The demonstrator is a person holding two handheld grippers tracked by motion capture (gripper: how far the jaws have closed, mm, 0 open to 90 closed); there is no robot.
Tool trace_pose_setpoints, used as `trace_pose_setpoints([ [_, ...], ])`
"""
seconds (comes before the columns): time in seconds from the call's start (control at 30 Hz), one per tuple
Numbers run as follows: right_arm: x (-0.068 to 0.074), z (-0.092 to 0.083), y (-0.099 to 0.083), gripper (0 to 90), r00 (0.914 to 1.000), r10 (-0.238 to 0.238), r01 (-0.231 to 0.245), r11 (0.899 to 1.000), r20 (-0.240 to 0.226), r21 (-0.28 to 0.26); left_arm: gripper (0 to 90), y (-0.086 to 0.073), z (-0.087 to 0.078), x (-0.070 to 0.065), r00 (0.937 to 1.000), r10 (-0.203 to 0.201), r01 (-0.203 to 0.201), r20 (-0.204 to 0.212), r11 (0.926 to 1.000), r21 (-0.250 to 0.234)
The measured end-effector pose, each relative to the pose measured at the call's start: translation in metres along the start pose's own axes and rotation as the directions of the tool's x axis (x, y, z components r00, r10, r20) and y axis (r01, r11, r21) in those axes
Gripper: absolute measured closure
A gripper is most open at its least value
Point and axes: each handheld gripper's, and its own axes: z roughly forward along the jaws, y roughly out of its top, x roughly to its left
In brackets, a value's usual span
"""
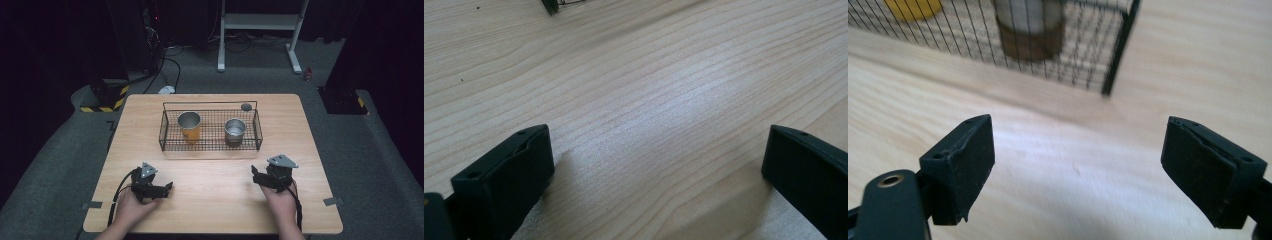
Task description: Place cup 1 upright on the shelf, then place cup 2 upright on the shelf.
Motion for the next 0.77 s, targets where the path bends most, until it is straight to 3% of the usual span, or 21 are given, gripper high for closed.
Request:
trace_pose_setpoints([
  [0.17,-0.007,-0.003,-0.017,13.8,0.9994,-0.020,0.018,0.999,0.028,0.048,0.6,0.000,0.000,0.000,1.0000,0.001,-0.001,0.000,1.0000,0.002],
  [0.3,-0.009,0.000,-0.030,13.8,0.9958,-0.050,0.042,0.994,0.076,0.104,0.6,0.000,0.000,0.000,1.0000,0.000,0.000,0.000,1.0000,0.002],
  [0.5,-0.012,0.008,-0.033,12.9,0.9991,0.036,-0.038,0.989,0.021,0.143,0.7,0.000,0.000,0.000,1.0000,-0.007,0.007,0.000,1.0000,-0.003],
  [0.77,-0.010,0.009,-0.033,11.1,0.9979,0.047,-0.053,0.988,0.045,0.143,0.7,0.001,0.001,0.001,0.9999,-0.010,0.010,-0.005,0.9999,-0.005],
])
